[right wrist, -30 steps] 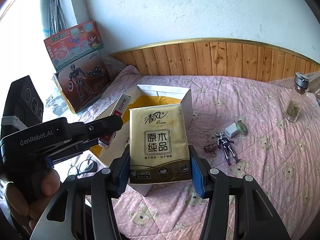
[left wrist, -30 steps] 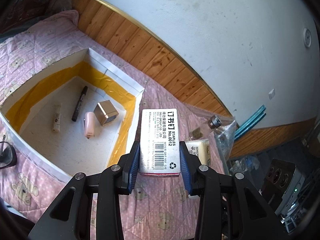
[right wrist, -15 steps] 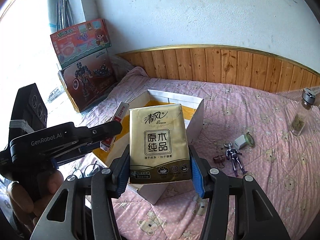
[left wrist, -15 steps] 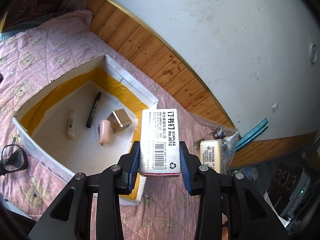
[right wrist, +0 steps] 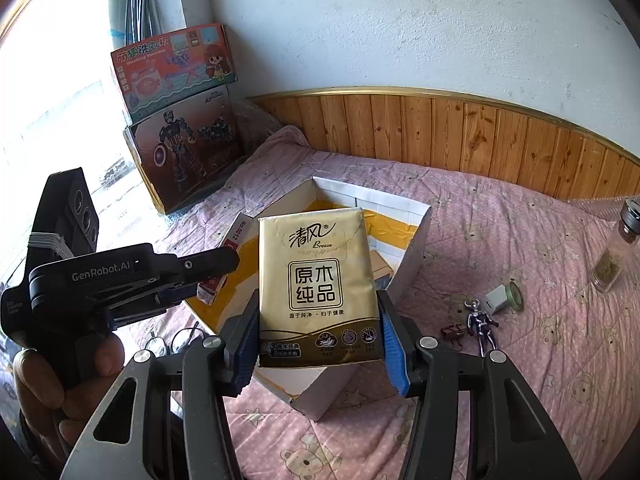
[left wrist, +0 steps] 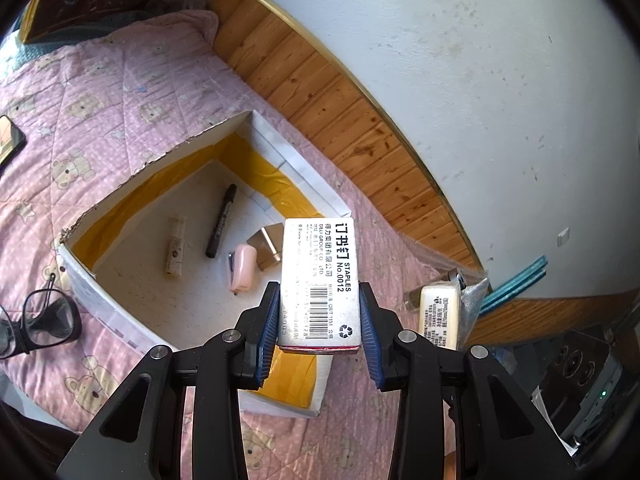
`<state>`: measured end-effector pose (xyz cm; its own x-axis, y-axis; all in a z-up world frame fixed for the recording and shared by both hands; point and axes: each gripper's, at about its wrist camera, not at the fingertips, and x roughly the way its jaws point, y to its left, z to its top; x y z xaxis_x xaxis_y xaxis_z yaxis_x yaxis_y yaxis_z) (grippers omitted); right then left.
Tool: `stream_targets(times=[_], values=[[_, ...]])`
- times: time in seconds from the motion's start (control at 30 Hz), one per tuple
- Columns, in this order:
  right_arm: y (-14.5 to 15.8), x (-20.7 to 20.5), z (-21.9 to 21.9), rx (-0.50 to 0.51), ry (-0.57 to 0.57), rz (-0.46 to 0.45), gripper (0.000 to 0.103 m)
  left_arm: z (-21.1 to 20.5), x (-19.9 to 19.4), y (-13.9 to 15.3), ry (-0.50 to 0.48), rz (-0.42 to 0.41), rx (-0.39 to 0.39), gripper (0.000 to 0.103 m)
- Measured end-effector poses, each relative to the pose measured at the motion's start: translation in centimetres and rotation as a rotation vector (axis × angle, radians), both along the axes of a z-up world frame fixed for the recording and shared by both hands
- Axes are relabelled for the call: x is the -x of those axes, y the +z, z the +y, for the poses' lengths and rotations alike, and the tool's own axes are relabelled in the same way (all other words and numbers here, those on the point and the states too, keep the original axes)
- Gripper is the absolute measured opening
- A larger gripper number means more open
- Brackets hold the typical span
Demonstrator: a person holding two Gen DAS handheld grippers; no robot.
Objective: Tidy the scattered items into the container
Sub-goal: 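Carry the staples box and tissue pack together over the white box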
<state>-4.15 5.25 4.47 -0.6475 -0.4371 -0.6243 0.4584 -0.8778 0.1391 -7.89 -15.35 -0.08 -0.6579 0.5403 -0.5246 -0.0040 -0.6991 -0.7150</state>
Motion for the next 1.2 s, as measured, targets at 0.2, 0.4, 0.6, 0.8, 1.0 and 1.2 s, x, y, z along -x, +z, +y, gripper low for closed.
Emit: stream_targets(times=[0.2,0.4,0.6,0.8,1.0,1.2], values=[[-0.6,0.9,-0.7,-0.013,0.016,-0.017,0.054,-0.6,0.8,-0.6,0.011,-0.034,0.006,0.038],[-1.3,1.9,-1.5,-0.029,0.040,-0.036,0.054,-1.2,1.7,-0.7,0.015,-0.053,0.014,0.039],[-2.3,2.6,-2.4,-0.055,0.072,-0.053,0.054,-2.2,2.6,-0.4,0.017,-0.055,0.012,0.039],[-3.4,3.6,-3.2,-0.081,0.094,-0.072,0.054,-2.2,3.4,-1.1,0.007,-0.084,0.018,0.039],[-4.1,4.9,-3.9,-0.117,0.112,-0.080,0.054,-1.2,4.6,-2.9,-0.014,-0.152,0.049,0.039],[-4.8,6.0,-4.2,-0.162,0.120,-0.086,0.054,-0.3,5.4,-4.5,-0.029,-0.211,0.090,0.039]])
